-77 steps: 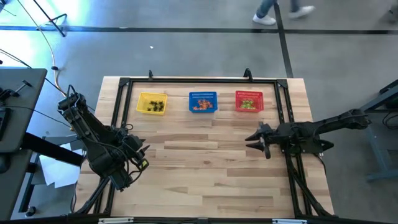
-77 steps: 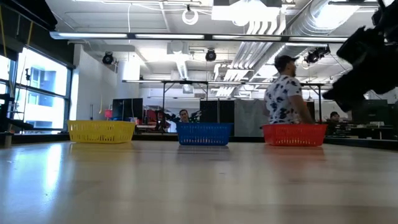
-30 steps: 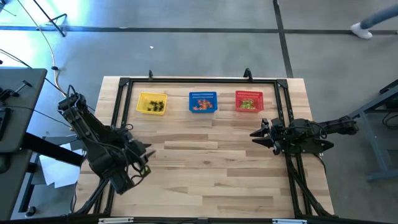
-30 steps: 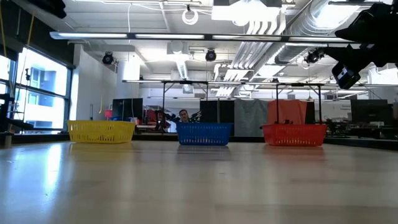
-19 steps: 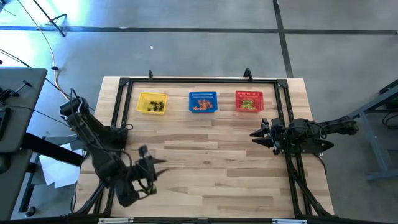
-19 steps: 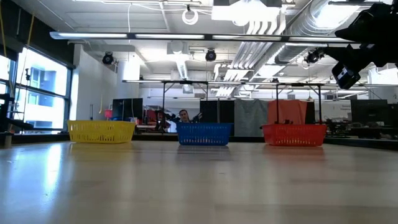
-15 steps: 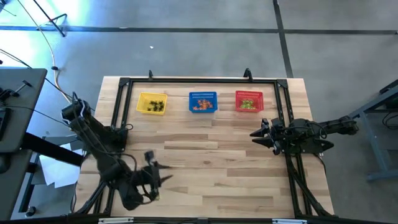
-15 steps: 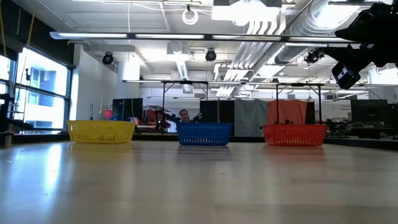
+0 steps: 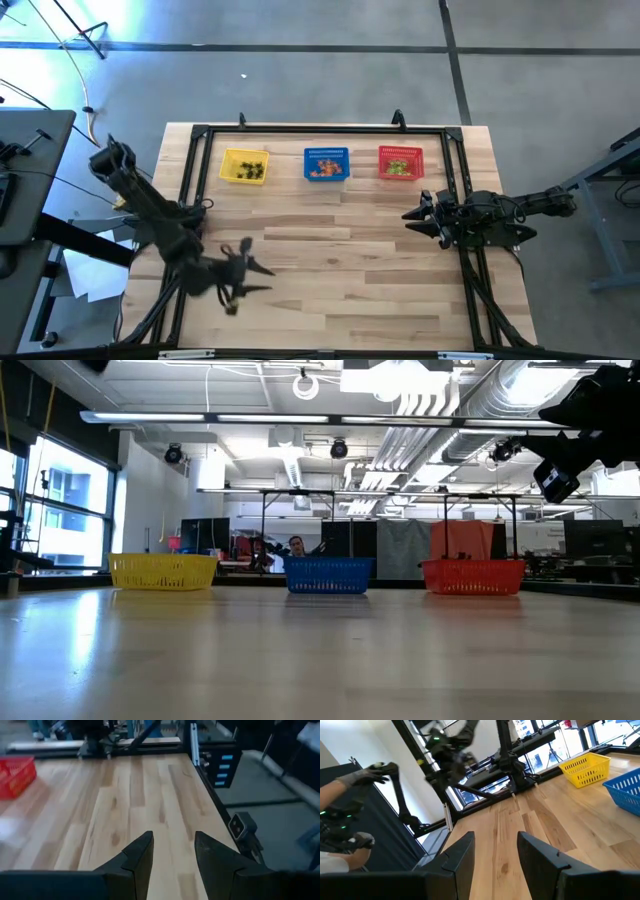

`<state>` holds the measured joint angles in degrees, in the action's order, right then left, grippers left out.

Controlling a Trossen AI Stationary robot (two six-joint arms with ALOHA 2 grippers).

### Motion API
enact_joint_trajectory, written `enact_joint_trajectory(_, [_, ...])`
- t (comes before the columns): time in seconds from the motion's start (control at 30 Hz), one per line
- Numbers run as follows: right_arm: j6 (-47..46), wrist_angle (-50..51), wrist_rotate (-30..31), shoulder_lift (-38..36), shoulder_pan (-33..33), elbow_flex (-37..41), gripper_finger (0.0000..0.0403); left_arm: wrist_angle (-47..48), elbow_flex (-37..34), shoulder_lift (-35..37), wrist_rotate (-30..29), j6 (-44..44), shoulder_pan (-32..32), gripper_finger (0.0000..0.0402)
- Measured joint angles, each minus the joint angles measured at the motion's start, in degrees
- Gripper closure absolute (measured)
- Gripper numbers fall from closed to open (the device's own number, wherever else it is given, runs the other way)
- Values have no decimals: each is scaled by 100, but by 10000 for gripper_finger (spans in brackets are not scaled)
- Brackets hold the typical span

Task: Sort Halloween decoration
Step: Return to Home Position

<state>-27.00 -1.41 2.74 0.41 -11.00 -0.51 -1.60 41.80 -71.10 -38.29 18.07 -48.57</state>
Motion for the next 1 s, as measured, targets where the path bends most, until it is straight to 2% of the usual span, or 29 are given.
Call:
enact_joint_trajectory(0.17, [0,0,0,2,0,0,258,-1230,-1592,1350,12,401,98,268])
enact_joint_trajectory(0.33, [0,0,0,-5,-1,0,258,-1340,-2555,2599,27,563,94,268])
enact_joint_trajectory(0.43, [0,0,0,-3,0,0,258,-1248,-2816,3164,234,234,96,268])
enact_joint_trajectory(0.6, [0,0,2,-5,0,2,258,-1114,-2830,3840,1067,-810,94,268])
enact_joint_trajectory(0.7, [0,0,2,-5,0,2,258,-1075,-2832,4197,1377,-1374,94,268])
enact_joint_trajectory(0.83, [0,0,2,-5,-1,2,258,-746,-2846,4617,1480,-1755,94,268])
enact_joint_trajectory(1.0, [0,0,2,-5,-1,2,258,-1110,-3325,5126,1543,-1762,94,268])
